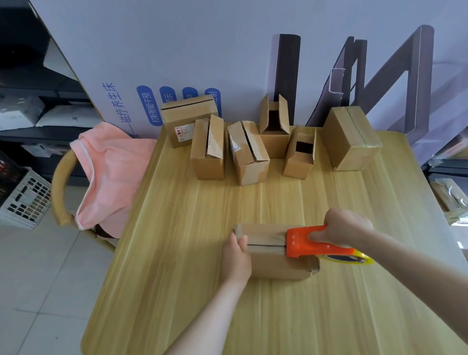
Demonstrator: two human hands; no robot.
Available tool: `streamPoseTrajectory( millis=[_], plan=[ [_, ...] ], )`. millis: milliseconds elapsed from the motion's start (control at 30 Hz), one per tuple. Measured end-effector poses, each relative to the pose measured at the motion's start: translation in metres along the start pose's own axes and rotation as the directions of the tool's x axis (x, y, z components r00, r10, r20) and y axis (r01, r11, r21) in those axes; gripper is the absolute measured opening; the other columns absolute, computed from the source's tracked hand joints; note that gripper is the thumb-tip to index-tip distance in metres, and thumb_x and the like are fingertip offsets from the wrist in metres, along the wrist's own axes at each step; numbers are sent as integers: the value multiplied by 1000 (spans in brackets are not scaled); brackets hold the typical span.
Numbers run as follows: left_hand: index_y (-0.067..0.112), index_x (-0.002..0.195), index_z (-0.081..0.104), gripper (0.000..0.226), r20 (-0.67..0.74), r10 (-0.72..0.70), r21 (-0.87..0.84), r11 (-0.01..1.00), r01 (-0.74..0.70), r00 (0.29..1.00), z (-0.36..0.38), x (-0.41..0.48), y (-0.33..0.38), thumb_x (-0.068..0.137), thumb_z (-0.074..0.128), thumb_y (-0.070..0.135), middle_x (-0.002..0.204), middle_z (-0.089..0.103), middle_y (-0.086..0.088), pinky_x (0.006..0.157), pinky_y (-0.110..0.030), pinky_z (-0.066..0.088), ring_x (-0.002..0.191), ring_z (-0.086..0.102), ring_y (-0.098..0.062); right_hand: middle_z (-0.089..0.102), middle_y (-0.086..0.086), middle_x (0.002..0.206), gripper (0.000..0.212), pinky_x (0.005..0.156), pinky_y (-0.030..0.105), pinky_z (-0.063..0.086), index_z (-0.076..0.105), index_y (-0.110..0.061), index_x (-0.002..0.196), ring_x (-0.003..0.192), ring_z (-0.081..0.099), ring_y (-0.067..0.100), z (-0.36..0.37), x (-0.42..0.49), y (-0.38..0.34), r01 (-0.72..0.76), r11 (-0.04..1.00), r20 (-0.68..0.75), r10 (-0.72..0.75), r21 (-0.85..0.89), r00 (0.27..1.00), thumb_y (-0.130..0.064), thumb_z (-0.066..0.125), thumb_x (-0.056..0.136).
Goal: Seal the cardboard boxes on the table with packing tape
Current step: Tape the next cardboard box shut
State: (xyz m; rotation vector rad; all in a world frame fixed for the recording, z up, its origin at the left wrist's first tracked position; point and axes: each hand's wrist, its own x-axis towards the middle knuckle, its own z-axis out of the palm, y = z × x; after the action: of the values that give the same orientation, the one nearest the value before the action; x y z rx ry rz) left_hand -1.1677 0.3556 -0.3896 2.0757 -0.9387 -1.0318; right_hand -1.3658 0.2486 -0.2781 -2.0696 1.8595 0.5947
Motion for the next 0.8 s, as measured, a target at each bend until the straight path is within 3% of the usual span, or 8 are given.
streamPoseTrajectory(
  millis=[100, 167, 233, 300, 433, 533, 667, 800],
  plan=[
    [5, 149, 26, 50, 8, 46, 139, 989, -47, 999, -6, 10, 3, 104, 31, 25, 148, 40, -12, 106, -32, 32, 136, 36, -27, 60, -5, 72, 47, 51, 25, 38, 59, -19, 77, 66, 57, 13, 10, -6, 1, -34, 998, -13, 35, 47, 999, -66, 58, 75],
    [8, 150, 22, 52, -62, 260, 321, 919, -227, 964, -2, 11, 14, 101, 38, 13, 156, 26, -7, 117, -31, 16, 146, 16, -21, 60, -6, 70, 46, 50, 25, 36, 60, -19, 75, 65, 57, 14, 16, -9, 5, -47, 995, -16, 48, 84, 999, -66, 58, 75],
    [11, 148, 30, 50, -9, 452, 417, 813, -407, 892, 12, 13, 32, 99, 43, 12, 155, 30, -3, 119, -32, 12, 147, 15, -18, 60, -6, 70, 47, 50, 25, 36, 62, -19, 77, 67, 58, 15, 19, -10, 10, -42, 993, -16, 44, 114, 999, -66, 58, 74],
    [13, 143, 41, 43, 107, 505, 445, 746, -495, 857, 28, 16, 46, 101, 41, 22, 149, 41, -2, 120, -35, 13, 144, 23, -18, 60, -6, 70, 48, 49, 25, 36, 64, -20, 78, 67, 59, 15, 20, -9, 14, -30, 991, -9, 32, 130, 999, -67, 57, 74],
    [20, 108, 65, 36, 135, 512, 599, 639, -482, 848, 40, 23, 42, 103, 31, 32, 114, 66, 3, 116, -35, 19, 117, 53, -19, 61, -7, 69, 47, 48, 24, 35, 65, -21, 77, 65, 58, 12, 23, -3, 23, 14, 988, 17, -17, 152, 1000, -67, 56, 74],
    [22, 91, 63, 39, 97, 525, 660, 602, -449, 846, 40, 25, 39, 102, 27, 33, 92, 65, 6, 106, -34, 31, 96, 56, -19, 60, -8, 65, 44, 47, 23, 36, 61, -22, 68, 61, 58, 10, 27, 2, 35, 62, 976, 24, -69, 206, 997, -66, 58, 74],
    [23, 92, 62, 45, 101, 513, 702, 571, -427, 852, 42, 25, 39, 101, 20, 38, 91, 63, 7, 96, -33, 35, 92, 53, -18, 60, -7, 62, 43, 48, 25, 41, 62, -23, 64, 56, 57, 9, 35, 11, 50, 140, 934, 37, -161, 330, 986, -64, 61, 74],
    [24, 93, 61, 44, 97, 490, 729, 558, -397, 866, 45, 25, 40, 100, 20, 38, 93, 62, 8, 95, -32, 33, 94, 52, -18, 57, -7, 57, 44, 47, 26, 41, 61, -20, 60, 53, 54, 8, 43, 21, 68, 198, 894, 37, -232, 402, 972, -61, 63, 76]
  ],
)
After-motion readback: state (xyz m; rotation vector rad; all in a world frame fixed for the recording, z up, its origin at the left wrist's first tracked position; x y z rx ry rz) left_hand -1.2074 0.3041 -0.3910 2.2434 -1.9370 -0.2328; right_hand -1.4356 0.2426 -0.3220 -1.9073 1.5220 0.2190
